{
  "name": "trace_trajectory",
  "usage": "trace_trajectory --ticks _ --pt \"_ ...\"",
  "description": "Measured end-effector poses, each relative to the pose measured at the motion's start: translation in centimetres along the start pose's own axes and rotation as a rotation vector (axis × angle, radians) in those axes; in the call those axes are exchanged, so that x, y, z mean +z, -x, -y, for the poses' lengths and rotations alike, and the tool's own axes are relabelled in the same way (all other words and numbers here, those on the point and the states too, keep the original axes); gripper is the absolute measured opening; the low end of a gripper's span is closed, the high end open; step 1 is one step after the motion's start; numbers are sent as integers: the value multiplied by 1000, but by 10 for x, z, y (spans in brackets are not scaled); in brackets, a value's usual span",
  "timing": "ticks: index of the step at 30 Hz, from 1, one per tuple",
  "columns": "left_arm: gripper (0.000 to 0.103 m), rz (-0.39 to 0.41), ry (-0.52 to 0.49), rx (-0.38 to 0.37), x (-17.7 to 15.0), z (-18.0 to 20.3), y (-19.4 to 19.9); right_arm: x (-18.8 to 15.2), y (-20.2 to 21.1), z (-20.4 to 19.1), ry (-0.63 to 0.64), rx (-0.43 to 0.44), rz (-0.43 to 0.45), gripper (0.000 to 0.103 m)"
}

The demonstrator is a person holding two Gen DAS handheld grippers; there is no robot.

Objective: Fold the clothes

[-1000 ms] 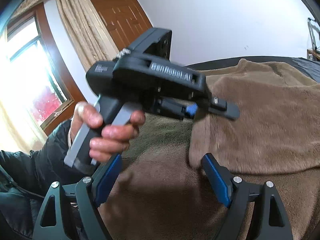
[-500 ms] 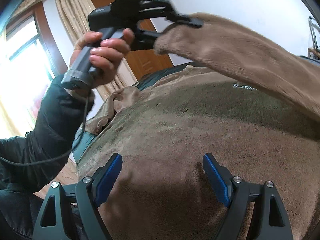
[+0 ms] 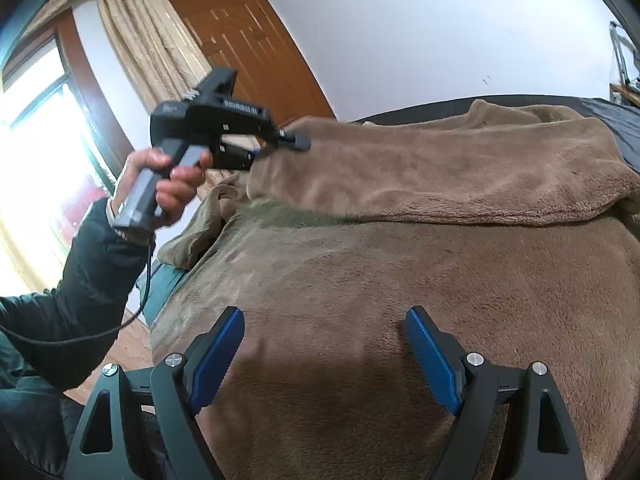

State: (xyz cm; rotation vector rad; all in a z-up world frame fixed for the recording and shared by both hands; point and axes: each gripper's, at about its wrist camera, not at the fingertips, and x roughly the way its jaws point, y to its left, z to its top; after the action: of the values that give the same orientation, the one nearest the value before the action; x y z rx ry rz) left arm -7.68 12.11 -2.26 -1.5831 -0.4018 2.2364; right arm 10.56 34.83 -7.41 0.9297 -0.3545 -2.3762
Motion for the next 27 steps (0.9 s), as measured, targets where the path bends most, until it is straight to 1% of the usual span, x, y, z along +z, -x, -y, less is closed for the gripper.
trace_trajectory --ticks 1,2,3,4,5,7,8,9,11,12,15,17,18,20,24,27 --pt "35 5 -3 30 0 0 -3 0 0 0 -2 -1 1 85" --pt "41 12 -7 65 0 -1 -6 -1 0 1 -4 -3 2 85" --pt "51 27 -9 119 -1 -3 -8 -1 0 1 -5 -4 1 85" --pt "56 41 -6 165 0 -7 -8 -1 0 1 -6 -6 0 85" --pt "63 57 -1 195 1 -10 -7 -2 0 1 -7 -6 -1 85" --pt "66 100 2 236 0 -16 0 -2 0 0 -9 -5 -1 85" --pt "70 125 2 260 0 -19 5 -2 0 0 -8 -4 -1 85" --pt "74 144 2 276 -1 -22 8 -2 1 0 -9 -3 -1 85" --pt "78 166 8 291 -3 -27 13 -1 1 0 -9 -2 -2 85" --pt "78 169 14 290 -4 -29 14 -1 1 0 -9 -2 -2 85" --pt "78 139 25 244 -13 -36 14 -1 2 0 -10 -1 -2 85" --pt "78 114 13 216 -19 -34 12 -1 2 0 -11 0 -3 85" --pt "78 102 2 213 -23 -31 10 -1 2 0 -11 0 -3 85" --pt "78 89 -30 234 -28 -26 4 -1 2 0 -12 1 -3 85" --pt "79 89 -64 315 -29 -21 -14 -1 1 1 -20 -5 -8 85" --pt "80 100 -80 341 -25 -15 -21 -1 1 1 -21 -7 -8 85"
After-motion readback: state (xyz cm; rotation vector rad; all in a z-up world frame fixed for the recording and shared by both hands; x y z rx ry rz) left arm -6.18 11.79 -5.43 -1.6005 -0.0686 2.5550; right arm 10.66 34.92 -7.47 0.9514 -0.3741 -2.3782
